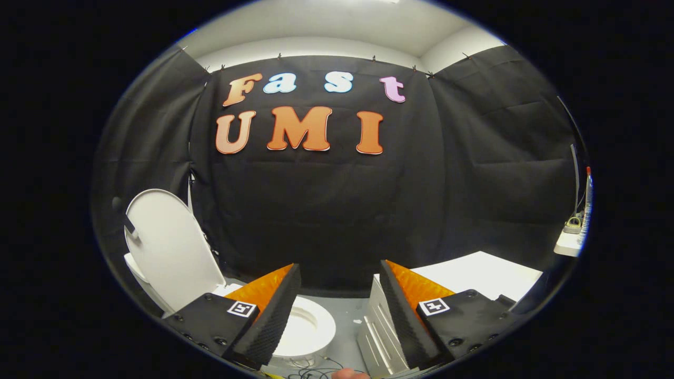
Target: Open the toilet lid.
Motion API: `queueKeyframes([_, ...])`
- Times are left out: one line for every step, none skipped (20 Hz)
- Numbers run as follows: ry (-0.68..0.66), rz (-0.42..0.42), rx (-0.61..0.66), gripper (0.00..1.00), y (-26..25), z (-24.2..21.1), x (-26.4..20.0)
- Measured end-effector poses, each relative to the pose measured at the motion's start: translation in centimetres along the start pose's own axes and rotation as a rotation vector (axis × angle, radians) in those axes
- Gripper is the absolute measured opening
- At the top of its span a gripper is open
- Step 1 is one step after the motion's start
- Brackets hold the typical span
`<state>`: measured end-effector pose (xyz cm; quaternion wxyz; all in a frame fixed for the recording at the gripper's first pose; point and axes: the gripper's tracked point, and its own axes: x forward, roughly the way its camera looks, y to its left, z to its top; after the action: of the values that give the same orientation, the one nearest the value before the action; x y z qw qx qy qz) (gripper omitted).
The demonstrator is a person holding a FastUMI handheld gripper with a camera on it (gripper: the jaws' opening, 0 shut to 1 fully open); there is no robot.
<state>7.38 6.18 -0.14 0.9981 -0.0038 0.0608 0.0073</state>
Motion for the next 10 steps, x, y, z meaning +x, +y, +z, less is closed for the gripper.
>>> queueKeyframes([0.006,-0.004,0.001,0.97,-0.4,-0.8,-0.1])
queueKeyframes([0.011,-0.004,0.004,0.96,-0.8,-1.5,-0.3])
queueKeyframes([0.015,-0.005,0.004,0.96,-1.1,-2.2,-0.5])
queueKeyframes([0.022,-0.011,0.001,0.96,-1.5,-3.0,-0.7])
queueKeyframes([0.032,-0.018,-0.001,0.96,-2.0,-3.9,-0.5])
queueKeyframes([0.038,-0.024,0.0,0.96,-2.4,-4.5,-0.4])
queueKeyframes([0.042,-0.027,-0.001,0.96,-2.6,-5.0,-0.3])
queueKeyframes([0.044,-0.032,-0.004,0.96,-2.9,-5.4,-0.4])
queueKeyframes([0.044,-0.04,-0.006,0.96,-3.2,-5.7,-0.5])
queueKeyframes([0.041,-0.049,-0.002,0.96,-3.5,-6.0,-0.7])
